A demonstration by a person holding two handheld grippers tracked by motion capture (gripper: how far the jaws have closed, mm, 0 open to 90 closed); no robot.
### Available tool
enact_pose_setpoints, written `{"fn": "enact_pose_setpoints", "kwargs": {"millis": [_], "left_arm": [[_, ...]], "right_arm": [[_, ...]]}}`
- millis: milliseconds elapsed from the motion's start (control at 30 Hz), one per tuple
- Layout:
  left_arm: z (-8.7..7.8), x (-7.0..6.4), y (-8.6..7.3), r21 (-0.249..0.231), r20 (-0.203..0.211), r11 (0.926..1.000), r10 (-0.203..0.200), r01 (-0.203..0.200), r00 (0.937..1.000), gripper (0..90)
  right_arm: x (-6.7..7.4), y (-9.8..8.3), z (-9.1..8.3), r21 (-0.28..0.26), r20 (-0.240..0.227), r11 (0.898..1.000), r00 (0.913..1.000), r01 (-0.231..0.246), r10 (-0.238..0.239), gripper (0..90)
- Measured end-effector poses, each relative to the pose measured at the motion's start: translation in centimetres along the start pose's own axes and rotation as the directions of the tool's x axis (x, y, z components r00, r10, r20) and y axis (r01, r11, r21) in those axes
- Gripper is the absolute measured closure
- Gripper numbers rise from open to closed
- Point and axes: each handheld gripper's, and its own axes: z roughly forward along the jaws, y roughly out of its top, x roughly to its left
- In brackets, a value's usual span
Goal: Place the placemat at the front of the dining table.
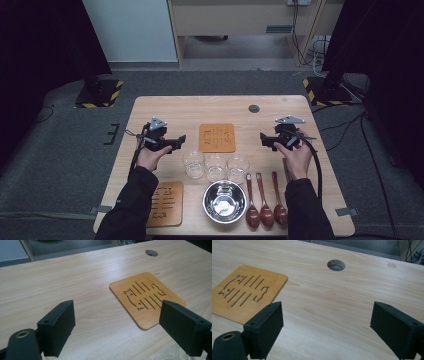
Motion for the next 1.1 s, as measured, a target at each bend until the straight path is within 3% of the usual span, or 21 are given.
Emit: {"fn": "enact_pose_setpoints", "kwargs": {"millis": [567, 1100], "left_arm": [[-4.2, -0.2, -3.0, 0.002, -0.015, 0.9997, -0.026, 0.026, 0.9996, 12.8], [-6.6, -1.3, -4.8, 0.005, -0.01, 0.9999, -0.014, 0.014, 0.9999, 12.5]], "right_arm": [[-1.2, -2.7, -4.1, -0.023, -0.022, 1.0, 0.9998, -0.001, 0.001, 9.4], [-2.6, -5.3, -5.4, 0.006, 0.004, 1.0, 0.9998, -0.022, 0.022, 9.3]]}}
